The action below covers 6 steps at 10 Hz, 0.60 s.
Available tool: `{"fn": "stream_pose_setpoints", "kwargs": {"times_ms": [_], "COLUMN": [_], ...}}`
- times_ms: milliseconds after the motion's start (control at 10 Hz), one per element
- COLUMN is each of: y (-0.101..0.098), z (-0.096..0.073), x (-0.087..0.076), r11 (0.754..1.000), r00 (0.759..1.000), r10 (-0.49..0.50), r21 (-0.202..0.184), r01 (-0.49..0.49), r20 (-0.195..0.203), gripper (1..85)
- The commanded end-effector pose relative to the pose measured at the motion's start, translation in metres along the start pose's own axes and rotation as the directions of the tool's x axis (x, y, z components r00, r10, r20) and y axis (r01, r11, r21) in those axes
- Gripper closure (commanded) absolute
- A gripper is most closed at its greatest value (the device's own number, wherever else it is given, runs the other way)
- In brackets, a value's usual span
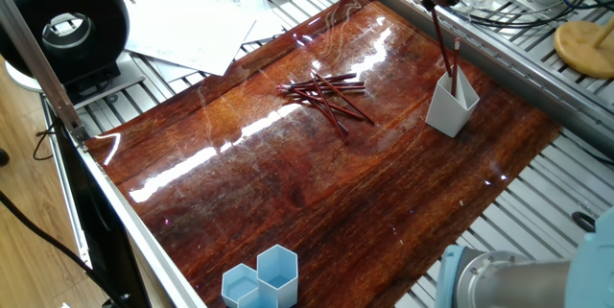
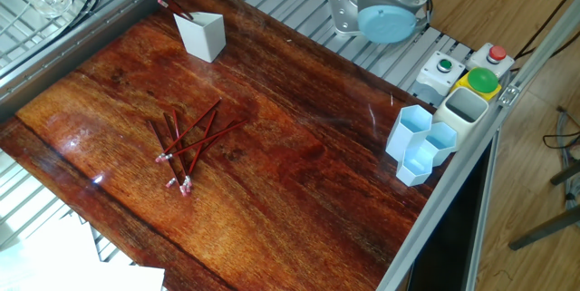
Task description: Put the pen into the pen holder
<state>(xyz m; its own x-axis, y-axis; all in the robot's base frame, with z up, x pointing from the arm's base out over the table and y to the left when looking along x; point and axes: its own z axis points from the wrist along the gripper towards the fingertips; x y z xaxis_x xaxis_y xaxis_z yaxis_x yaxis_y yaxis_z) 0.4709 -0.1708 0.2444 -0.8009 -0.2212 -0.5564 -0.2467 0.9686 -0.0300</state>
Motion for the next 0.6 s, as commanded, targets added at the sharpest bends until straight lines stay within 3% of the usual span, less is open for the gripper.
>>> {"fn": "stream_pose_setpoints", "kwargs": {"times_ms": [0, 500], "y": [-0.0003, -0.0038], "z": [-0.0003, 0.002], "x": [-0.001, -0.0008], "r11": [1.0, 0.999], "r00": [1.0, 0.999], "r10": [0.007, 0.016], "r21": [-0.015, -0.029], "r01": [-0.007, -0.015], "r20": [0.022, 0.049], "gripper": [84.7, 84.7]}}
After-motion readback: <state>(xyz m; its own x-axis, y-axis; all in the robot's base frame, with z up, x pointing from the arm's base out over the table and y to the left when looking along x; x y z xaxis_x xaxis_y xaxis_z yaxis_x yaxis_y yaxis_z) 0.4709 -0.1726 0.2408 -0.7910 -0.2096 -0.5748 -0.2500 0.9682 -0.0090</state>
